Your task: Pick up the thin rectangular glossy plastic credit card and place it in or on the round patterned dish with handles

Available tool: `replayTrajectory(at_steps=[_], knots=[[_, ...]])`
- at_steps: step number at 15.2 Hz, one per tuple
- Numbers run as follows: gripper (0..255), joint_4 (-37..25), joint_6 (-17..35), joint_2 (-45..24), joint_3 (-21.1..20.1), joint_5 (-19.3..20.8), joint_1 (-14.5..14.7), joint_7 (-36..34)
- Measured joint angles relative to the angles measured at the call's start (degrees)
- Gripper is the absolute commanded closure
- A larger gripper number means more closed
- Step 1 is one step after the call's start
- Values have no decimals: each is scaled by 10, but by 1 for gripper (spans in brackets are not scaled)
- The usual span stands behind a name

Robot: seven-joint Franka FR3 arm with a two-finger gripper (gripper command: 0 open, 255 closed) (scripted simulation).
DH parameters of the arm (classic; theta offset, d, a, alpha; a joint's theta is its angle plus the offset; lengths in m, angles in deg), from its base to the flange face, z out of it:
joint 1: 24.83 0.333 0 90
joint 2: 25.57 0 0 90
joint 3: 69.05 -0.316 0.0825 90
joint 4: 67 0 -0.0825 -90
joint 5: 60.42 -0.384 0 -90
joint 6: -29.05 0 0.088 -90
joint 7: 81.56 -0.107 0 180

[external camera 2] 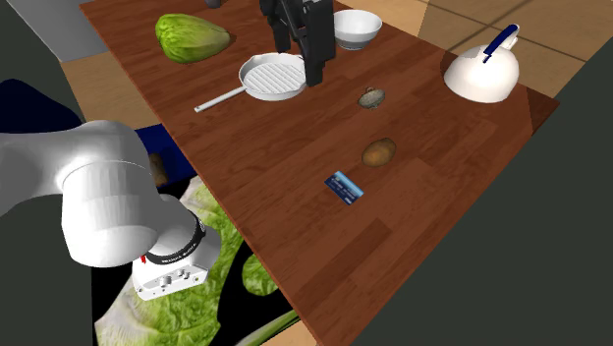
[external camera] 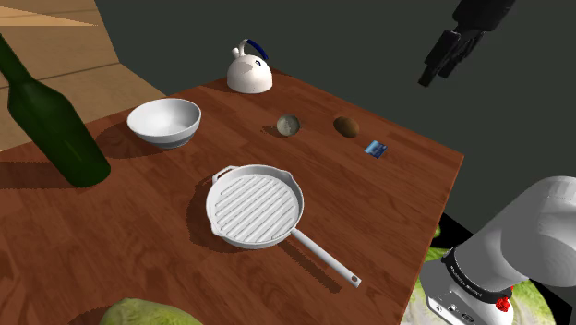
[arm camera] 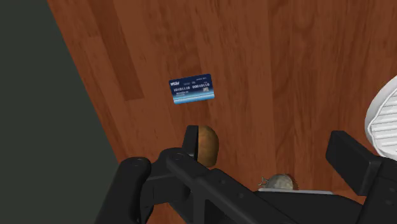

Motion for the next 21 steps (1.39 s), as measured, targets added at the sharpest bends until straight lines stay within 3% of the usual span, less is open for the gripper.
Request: replayTrajectory(at_steps=[2, 4, 11, 16, 21], knots=[[0, 15, 14, 6, -6, 2, -6, -15], [0, 63, 61, 23, -29, 6, -27, -70], [0, 207, 255, 27, -153, 22, -119, -336], [0, 263, 386, -26, -267, 52, -216, -553], [0, 271, 482, -105, -412, 113, -370, -798]])
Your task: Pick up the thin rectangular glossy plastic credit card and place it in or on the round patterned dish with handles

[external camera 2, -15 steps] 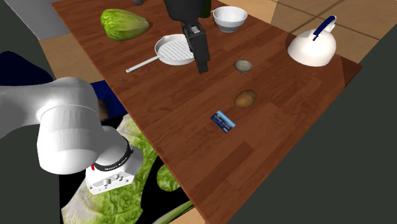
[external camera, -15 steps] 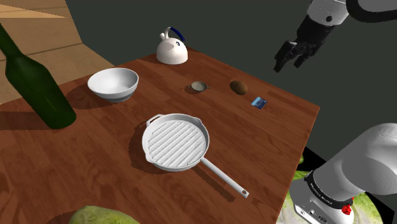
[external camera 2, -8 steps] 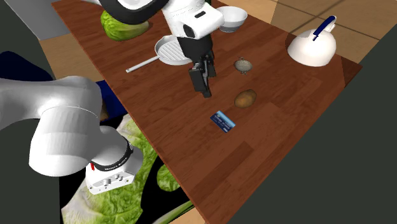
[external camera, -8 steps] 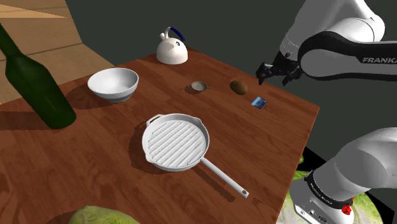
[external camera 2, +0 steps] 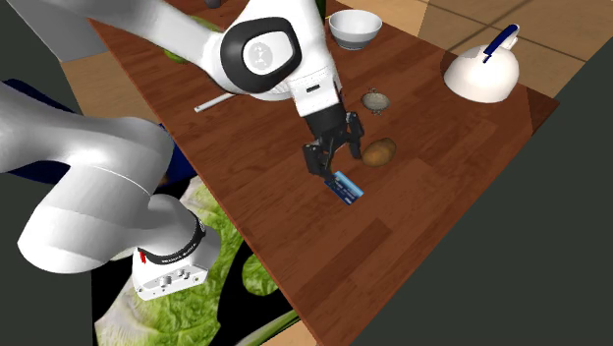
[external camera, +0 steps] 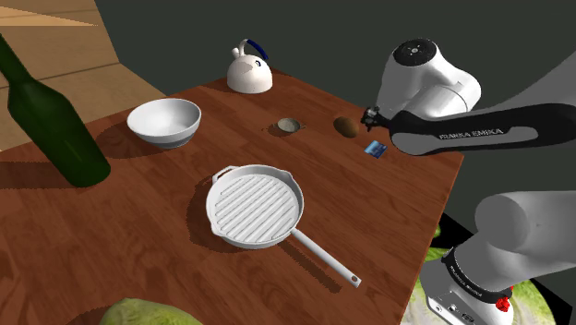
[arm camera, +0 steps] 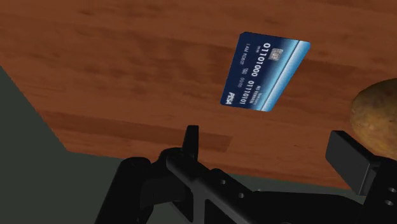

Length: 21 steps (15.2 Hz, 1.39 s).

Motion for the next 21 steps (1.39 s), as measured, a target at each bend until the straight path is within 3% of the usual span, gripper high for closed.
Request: replayTrajectory(at_steps=[2, 9, 15, 16, 21], knots=[[0, -5, 25, -28, -48, 25, -56, -74], [0, -3, 89, -80, -105, 85, -145, -135], [0, 0, 97, -84, -109, 91, -153, -139], [255, 0, 97, -84, -109, 91, -153, -139], [255, 0, 97, -84, -109, 91, -153, -139]])
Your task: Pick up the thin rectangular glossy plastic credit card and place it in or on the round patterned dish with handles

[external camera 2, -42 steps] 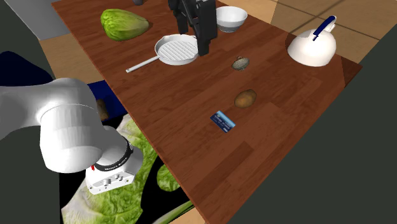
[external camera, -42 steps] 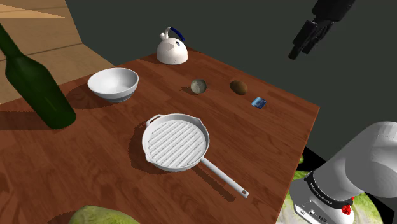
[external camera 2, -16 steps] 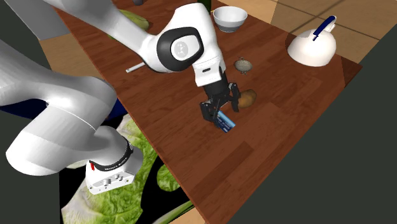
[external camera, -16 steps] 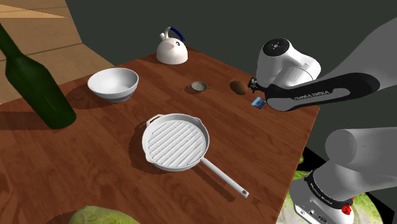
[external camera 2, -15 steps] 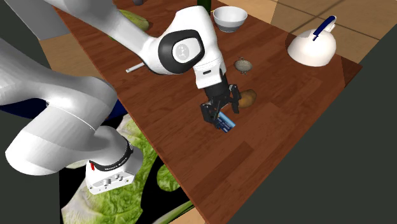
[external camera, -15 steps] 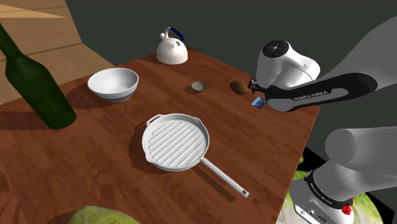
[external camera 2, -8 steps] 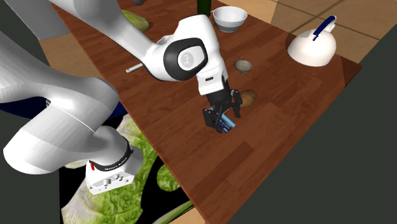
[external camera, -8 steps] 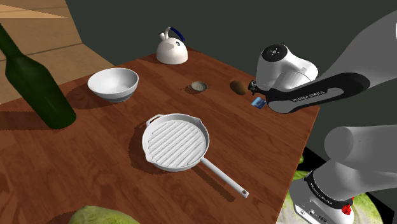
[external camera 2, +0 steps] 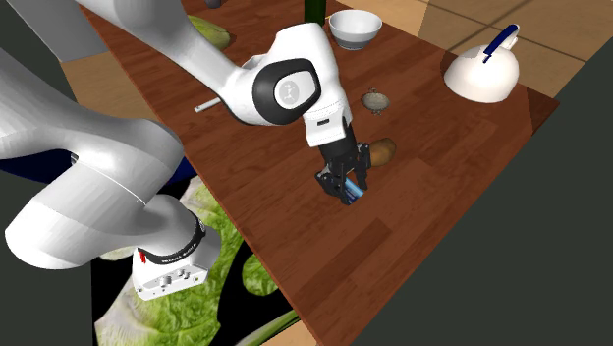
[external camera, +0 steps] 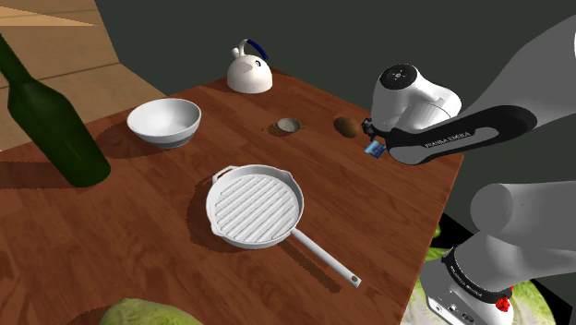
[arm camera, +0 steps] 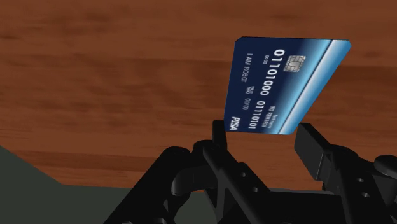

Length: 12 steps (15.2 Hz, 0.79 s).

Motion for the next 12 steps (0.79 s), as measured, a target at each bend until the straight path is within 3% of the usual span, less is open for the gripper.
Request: replayTrajectory(at_steps=[6, 12], knots=[[255, -1, -3, 2, 4, -3, 4, 4], [255, -13, -48, 34, 51, -39, 51, 51]])
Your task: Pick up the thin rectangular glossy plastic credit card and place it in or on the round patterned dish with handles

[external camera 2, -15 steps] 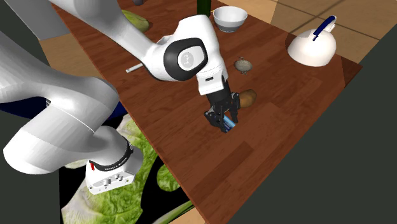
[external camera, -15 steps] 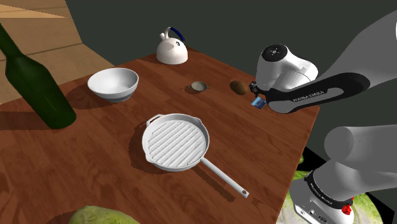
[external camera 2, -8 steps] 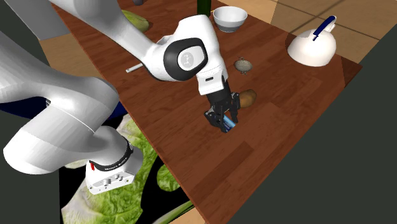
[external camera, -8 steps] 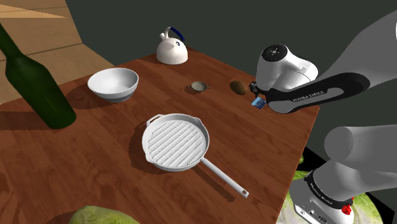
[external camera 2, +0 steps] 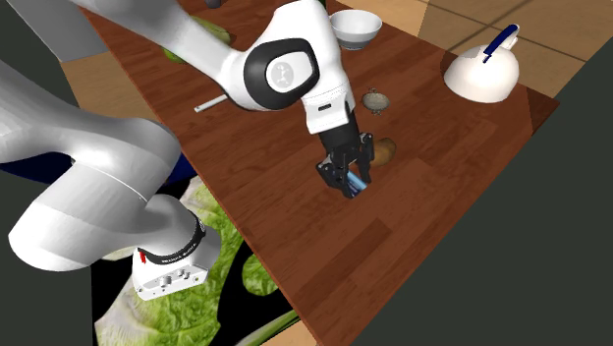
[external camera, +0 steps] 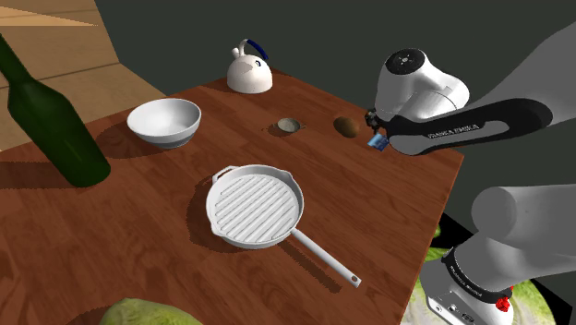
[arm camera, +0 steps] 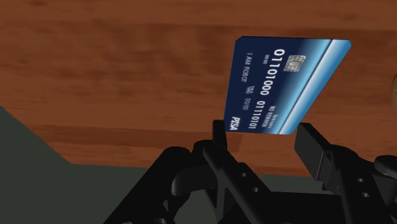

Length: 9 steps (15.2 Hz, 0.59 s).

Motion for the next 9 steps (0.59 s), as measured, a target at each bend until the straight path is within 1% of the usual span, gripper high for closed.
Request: replayTrajectory(at_steps=[3, 9], knots=[[255, -7, -26, 19, 23, -17, 22, 24], [255, -29, -73, 47, 55, -38, 48, 62]])
